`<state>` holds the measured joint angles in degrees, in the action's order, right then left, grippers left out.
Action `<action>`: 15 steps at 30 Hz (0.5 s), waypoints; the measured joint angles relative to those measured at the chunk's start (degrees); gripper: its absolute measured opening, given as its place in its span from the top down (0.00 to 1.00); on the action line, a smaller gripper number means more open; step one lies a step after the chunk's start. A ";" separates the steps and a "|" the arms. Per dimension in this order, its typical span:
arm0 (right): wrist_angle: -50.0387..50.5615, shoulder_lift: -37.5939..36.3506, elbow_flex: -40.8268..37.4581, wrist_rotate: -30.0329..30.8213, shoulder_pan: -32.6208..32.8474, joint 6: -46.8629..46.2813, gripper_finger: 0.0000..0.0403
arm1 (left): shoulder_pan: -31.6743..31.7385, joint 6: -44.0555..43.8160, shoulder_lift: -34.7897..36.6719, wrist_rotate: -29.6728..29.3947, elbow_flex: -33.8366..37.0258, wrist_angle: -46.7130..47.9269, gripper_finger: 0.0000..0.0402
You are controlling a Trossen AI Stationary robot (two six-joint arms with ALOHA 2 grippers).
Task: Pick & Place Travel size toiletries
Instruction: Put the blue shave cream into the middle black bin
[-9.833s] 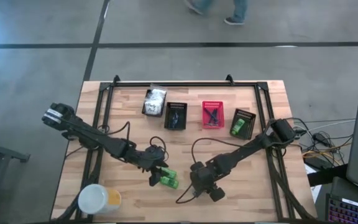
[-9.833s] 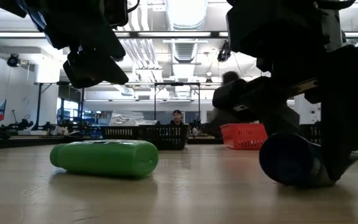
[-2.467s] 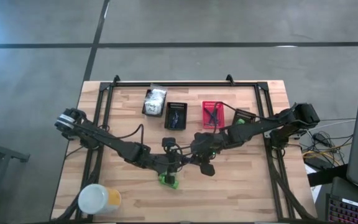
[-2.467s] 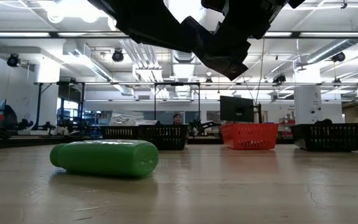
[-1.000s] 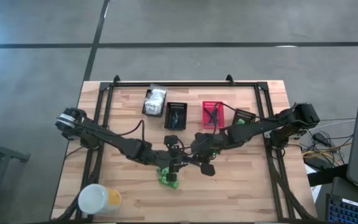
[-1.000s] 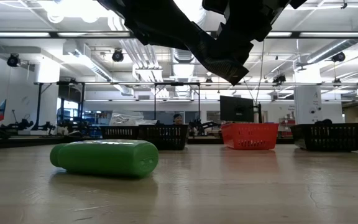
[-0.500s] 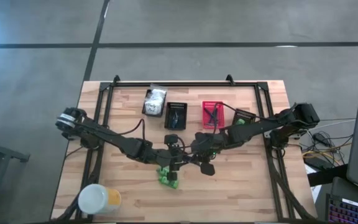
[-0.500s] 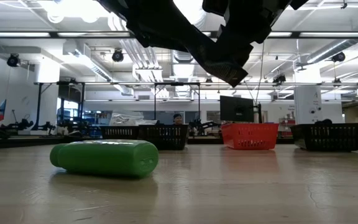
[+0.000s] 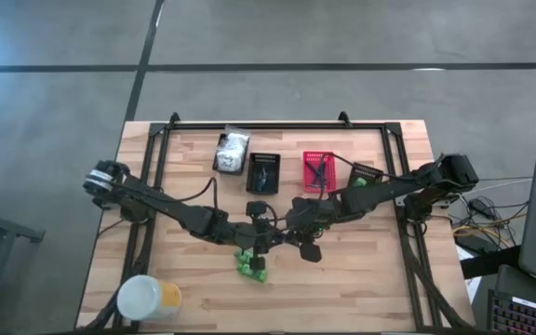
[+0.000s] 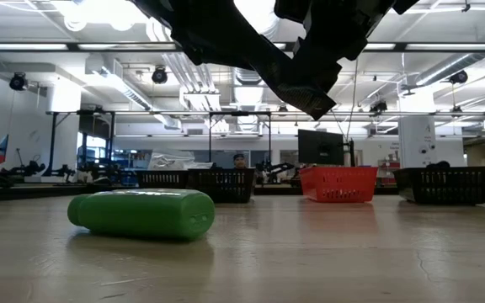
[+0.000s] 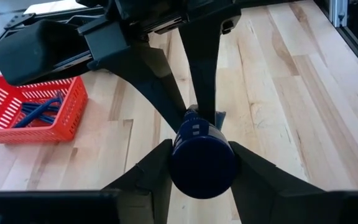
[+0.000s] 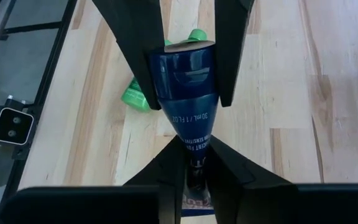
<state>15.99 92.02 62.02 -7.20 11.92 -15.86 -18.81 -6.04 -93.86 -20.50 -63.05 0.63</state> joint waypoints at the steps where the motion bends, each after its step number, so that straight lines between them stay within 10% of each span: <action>1: -0.02 0.01 -0.02 0.00 0.00 0.00 0.86 | 0.00 0.00 0.00 -0.08 0.00 0.15 0.66; 15: 0.83 -2.04 0.19 0.12 -0.02 -0.80 0.53 | 0.09 -1.70 0.60 -3.53 0.28 4.67 0.67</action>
<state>16.81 89.98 62.21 -7.08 11.90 -16.66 -18.72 -7.75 -93.26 -24.02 -62.76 5.30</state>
